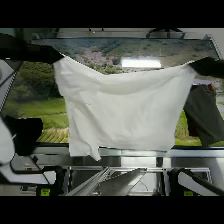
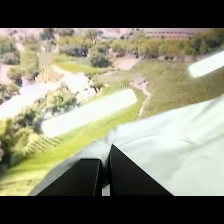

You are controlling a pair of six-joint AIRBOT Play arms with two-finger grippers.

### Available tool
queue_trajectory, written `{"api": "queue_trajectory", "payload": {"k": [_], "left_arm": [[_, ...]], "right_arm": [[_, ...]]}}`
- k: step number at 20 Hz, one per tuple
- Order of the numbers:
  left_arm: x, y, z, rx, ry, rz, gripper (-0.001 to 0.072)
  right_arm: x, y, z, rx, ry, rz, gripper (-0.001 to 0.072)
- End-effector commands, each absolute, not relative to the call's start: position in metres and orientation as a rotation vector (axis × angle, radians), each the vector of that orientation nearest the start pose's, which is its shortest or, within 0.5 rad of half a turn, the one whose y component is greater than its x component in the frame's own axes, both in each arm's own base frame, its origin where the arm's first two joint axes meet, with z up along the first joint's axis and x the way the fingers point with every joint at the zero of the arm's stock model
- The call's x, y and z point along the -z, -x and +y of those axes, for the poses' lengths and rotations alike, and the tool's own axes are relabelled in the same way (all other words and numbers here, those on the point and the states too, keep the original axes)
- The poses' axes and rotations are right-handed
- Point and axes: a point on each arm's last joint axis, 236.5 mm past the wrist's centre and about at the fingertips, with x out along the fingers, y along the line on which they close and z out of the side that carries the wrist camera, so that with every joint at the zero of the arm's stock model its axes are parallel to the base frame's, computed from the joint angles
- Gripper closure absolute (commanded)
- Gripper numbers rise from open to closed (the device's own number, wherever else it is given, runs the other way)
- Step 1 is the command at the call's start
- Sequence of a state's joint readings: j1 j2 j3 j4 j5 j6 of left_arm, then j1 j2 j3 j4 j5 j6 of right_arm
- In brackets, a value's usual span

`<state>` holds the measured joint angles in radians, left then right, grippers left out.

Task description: Fold the shirts.

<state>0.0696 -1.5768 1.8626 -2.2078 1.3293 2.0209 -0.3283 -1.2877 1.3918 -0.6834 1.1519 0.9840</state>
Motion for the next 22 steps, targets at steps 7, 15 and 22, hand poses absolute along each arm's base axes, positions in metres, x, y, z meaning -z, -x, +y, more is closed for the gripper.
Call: {"api": "queue_trajectory", "payload": {"k": [7, 15, 22], "left_arm": [[-0.015, -0.59, -0.06, 0.484, 0.252, 1.015, 0.069], [0.031, -0.524, -0.037, 0.405, 0.159, 1.265, 0.069], [0.091, -0.502, -0.036, 0.247, 0.007, 1.39, 0.069]], "right_arm": [[0.015, -0.558, 0.018, -0.486, -0.646, 0.943, 0.0695], [0.065, -0.511, -0.002, -0.41, -0.414, 1.218, 0.0695], [0.084, -0.526, -0.01, -0.278, -0.345, 1.219, 0.0695]]}}
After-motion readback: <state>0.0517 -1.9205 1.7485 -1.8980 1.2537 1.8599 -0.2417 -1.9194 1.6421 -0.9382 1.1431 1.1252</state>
